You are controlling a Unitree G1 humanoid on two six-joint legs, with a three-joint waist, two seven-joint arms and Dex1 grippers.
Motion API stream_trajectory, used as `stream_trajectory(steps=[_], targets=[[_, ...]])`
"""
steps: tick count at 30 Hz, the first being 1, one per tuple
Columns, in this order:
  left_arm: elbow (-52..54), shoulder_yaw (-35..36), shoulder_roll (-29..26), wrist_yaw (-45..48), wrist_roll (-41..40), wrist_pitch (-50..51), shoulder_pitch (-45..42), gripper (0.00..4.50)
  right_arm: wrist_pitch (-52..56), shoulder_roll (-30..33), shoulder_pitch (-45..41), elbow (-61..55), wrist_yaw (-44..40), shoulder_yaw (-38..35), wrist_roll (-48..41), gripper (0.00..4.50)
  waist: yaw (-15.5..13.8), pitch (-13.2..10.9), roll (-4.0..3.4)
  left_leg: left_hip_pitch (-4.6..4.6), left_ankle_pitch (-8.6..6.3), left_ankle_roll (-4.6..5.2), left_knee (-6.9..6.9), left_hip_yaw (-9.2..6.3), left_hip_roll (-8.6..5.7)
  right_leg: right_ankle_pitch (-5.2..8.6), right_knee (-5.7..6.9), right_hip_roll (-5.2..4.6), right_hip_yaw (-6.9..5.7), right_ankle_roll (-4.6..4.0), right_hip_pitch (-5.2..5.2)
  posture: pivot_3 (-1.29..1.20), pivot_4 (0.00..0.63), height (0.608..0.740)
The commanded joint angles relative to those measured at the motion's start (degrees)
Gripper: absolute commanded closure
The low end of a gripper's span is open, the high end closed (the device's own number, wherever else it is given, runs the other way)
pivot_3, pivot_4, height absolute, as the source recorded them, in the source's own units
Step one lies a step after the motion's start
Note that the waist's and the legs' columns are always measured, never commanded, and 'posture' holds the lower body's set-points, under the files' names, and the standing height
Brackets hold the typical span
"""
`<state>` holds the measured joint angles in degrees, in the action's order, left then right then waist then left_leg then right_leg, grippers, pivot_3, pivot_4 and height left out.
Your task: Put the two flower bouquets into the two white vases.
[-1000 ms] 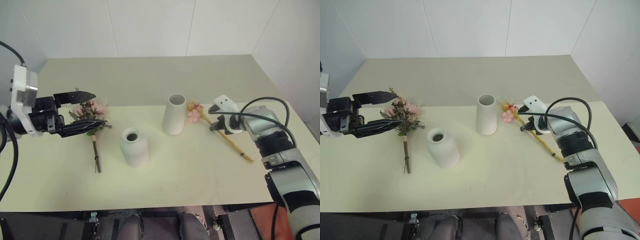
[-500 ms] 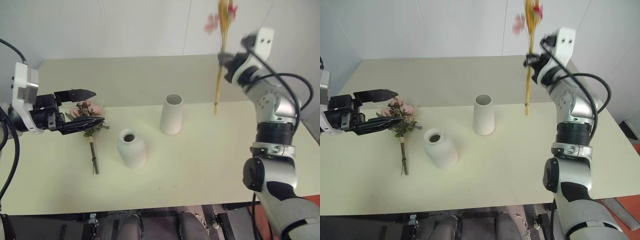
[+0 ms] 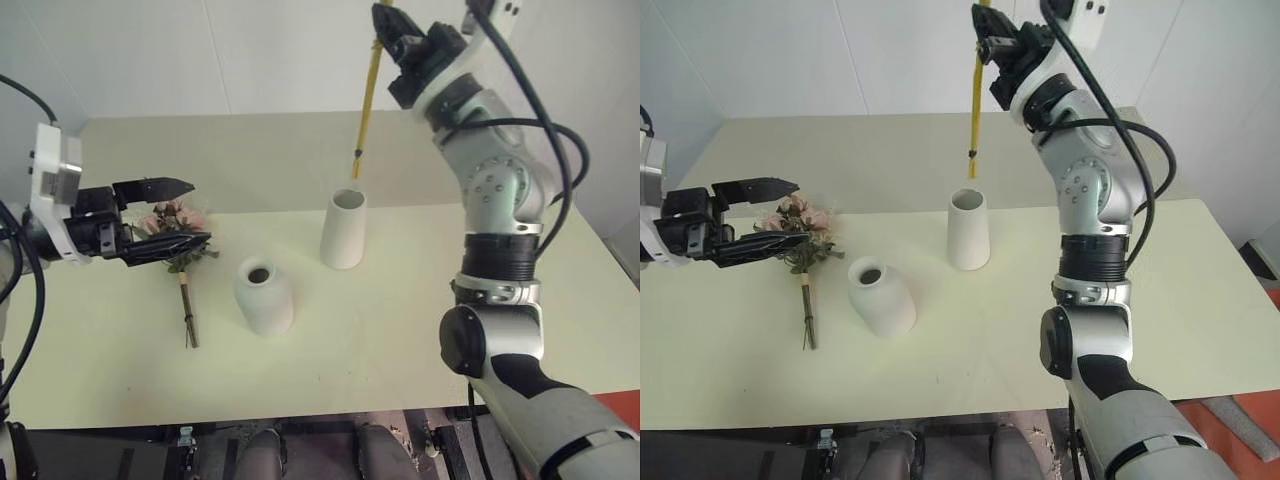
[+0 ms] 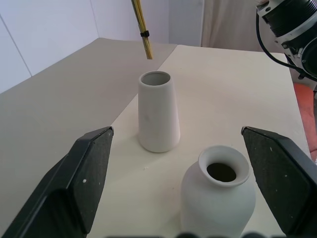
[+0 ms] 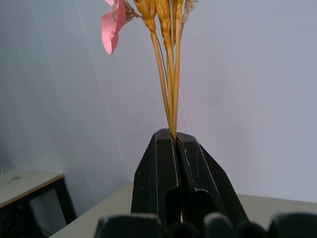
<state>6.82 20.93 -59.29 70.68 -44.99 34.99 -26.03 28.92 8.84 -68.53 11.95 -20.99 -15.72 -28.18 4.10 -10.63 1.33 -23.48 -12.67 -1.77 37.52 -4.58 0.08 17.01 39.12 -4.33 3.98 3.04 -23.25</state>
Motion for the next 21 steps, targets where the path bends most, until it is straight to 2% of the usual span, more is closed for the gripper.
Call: stream_trajectory(steps=[1,11,17,18,21], targets=[[1.63,2.20,-0.86,-0.06,-0.30,-0.44,0.73,0.00,-2.24,-0.32,0.68,0.18,0.08,0.07,-0.73,4.49,0.00,0.00,0.00,0.01,0.00,0.00,0.00,0.00,0.00,0.00,0.00,0.00,0.00,0.00,0.01,0.00,0.150,0.740],[1.98,2.54,-1.16,-0.39,-0.47,-0.09,1.21,0.00,-2.12,-1.92,4.55,-0.97,0.83,2.60,-0.63,4.49,0.06,-0.01,-0.02,0.04,0.01,-0.01,-0.09,0.00,0.00,0.00,0.00,0.00,0.01,0.00,-0.02,0.00,0.150,0.740],[2.49,2.85,-1.21,-0.77,-0.76,0.33,1.35,0.00,-3.97,-1.80,10.09,-2.85,-0.10,4.05,0.00,4.49,0.01,-0.01,-0.02,0.05,0.01,-0.02,-0.11,0.00,0.00,0.00,-0.01,-0.01,0.01,0.00,0.00,0.00,0.150,0.740],[2.58,2.94,-1.22,-0.82,-0.80,0.39,1.43,0.00,-4.16,-1.72,11.18,-3.61,-0.31,4.35,0.01,3.98,0.00,-0.01,-0.01,0.05,0.02,-0.02,-0.11,0.01,0.00,0.00,-0.01,-0.01,0.01,0.00,-0.01,0.00,0.150,0.740],[2.88,3.29,-1.26,-1.00,-0.94,0.61,1.84,0.00,-4.26,-1.18,15.53,-7.27,-1.28,5.43,0.06,3.13,0.01,-0.01,-0.01,0.05,0.02,-0.02,-0.12,0.01,0.00,0.00,-0.01,-0.01,0.01,0.00,-0.01,0.00,0.150,0.740]])
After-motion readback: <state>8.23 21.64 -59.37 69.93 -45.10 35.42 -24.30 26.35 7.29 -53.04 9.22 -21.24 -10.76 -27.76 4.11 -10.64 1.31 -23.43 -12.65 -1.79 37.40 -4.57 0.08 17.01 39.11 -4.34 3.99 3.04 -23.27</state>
